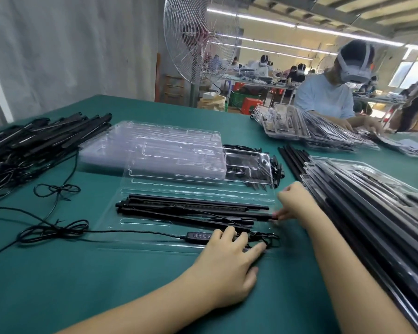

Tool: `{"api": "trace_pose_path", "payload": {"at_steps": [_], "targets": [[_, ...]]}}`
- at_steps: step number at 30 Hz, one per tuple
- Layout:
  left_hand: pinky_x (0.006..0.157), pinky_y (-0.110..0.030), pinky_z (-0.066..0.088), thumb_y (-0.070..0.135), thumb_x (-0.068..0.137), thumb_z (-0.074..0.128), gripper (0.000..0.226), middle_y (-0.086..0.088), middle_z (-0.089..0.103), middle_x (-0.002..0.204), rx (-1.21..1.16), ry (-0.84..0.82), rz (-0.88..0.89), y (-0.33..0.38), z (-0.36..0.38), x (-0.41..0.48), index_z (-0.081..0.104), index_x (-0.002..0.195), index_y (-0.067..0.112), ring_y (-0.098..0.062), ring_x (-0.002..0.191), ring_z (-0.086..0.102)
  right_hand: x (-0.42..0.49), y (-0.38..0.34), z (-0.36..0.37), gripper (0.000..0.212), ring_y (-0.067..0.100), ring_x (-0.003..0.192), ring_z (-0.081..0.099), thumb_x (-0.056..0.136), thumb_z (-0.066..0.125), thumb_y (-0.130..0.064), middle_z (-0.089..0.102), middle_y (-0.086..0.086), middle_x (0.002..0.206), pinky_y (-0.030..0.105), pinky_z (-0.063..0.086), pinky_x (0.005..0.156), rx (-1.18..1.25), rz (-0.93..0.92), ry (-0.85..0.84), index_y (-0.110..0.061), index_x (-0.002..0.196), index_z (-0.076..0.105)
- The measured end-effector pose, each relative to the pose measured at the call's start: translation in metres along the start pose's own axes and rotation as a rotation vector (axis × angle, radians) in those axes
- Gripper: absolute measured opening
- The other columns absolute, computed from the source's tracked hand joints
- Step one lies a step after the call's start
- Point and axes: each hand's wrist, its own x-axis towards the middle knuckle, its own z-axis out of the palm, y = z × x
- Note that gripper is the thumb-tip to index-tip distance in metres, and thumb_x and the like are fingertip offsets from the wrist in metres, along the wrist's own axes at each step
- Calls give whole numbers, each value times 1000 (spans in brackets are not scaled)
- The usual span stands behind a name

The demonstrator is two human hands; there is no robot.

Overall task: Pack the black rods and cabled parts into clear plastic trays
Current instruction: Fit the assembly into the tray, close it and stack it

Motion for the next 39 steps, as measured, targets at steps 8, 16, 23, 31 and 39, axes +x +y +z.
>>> {"api": "trace_pose_path", "payload": {"at_steps": [8,16,23,31,39], "targets": [[71,-20,50,50,79,33,51,10,67,94,8,-31,19,0,-5,-1,62,118,37,-15,83,61,11,2,3,41,16,66,49,98,40,-39,62,10,108,27,39,57,705,77,-64,-16,133,43],[99,-41,29,42,98,30,53,-14,36,142,-11,-143,-9,-4,0,6,21,147,22,-30,122,31,5,8,-15,61,30,89,54,91,34,-63,59,13,95,40,48,79,778,70,-175,-7,85,58],[104,-42,28,47,99,28,55,-16,31,147,-16,-194,-6,-4,-3,4,21,146,18,-32,127,29,8,20,-32,25,28,103,57,82,60,-19,58,15,117,35,49,79,573,119,-411,-5,102,56],[112,-38,18,53,98,26,62,-13,16,157,-55,-231,-20,-6,-1,2,11,151,24,-26,138,18,-10,-7,-34,47,11,86,58,84,63,-43,58,-4,112,24,51,73,-439,-112,-470,-12,120,60],[117,-35,9,53,98,24,63,-13,12,158,-68,-277,-17,-7,-5,-1,2,152,27,-26,144,12,-23,38,17,46,24,117,45,92,55,-39,48,10,130,34,37,94,-388,-231,-237,-10,124,38]]}}
